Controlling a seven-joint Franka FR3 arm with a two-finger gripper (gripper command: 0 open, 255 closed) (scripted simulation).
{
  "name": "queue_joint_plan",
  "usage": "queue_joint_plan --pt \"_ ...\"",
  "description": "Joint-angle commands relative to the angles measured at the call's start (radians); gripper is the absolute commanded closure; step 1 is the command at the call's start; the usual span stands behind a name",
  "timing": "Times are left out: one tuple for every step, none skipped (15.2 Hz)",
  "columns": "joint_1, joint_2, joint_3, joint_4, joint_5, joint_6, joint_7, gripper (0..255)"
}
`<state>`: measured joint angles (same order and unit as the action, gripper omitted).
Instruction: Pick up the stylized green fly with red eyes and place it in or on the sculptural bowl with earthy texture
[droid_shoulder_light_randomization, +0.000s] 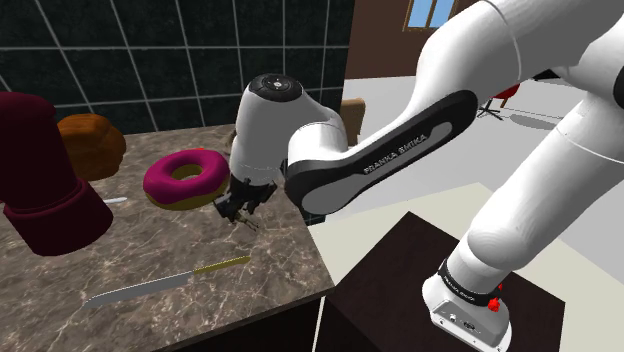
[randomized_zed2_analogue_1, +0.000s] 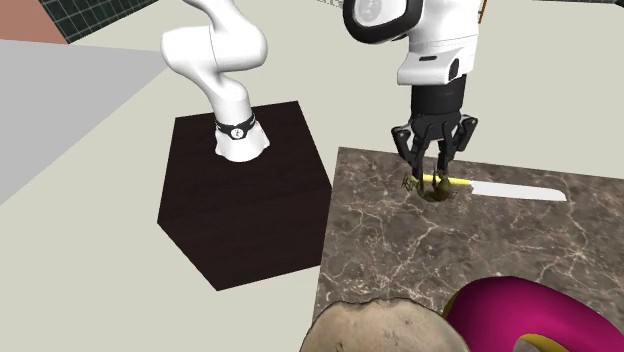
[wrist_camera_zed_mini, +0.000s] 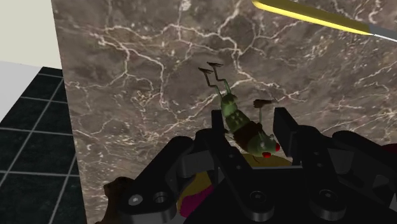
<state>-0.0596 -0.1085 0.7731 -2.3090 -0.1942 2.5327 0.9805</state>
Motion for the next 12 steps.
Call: queue_joint_plan --pt "0.007 -0.019 -0.006 0.012 0.029 -0.025 -0.023 255" --pt "0.010 -0.028 -0.010 0.019 0.042 -0.037 -0.034 255" --pt "0.013 -0.037 -0.014 0.025 0.054 -0.050 -0.044 255" --pt "0.016 -0.045 -0.018 0.032 0.065 -0.063 -0.054 255" --pt "0.019 -0.053 -0.021 0.040 0.075 -0.075 -0.063 255" --pt "0.021 -0.061 -0.025 0.047 0.085 -0.088 -0.072 255" --pt "0.024 -0.068 -0.029 0.055 0.094 -0.101 -0.080 255" --pt "0.026 -0.075 -0.033 0.063 0.102 -0.114 -0.088 255" --pt "0.028 -0.082 -0.036 0.071 0.110 -0.127 -0.095 255" --pt "0.031 -0.088 -0.040 0.080 0.118 -0.140 -0.102 255" --pt "0.032 -0.094 -0.043 0.088 0.124 -0.153 -0.108 255" --pt "0.034 -0.100 -0.047 0.097 0.131 -0.166 -0.115 255"
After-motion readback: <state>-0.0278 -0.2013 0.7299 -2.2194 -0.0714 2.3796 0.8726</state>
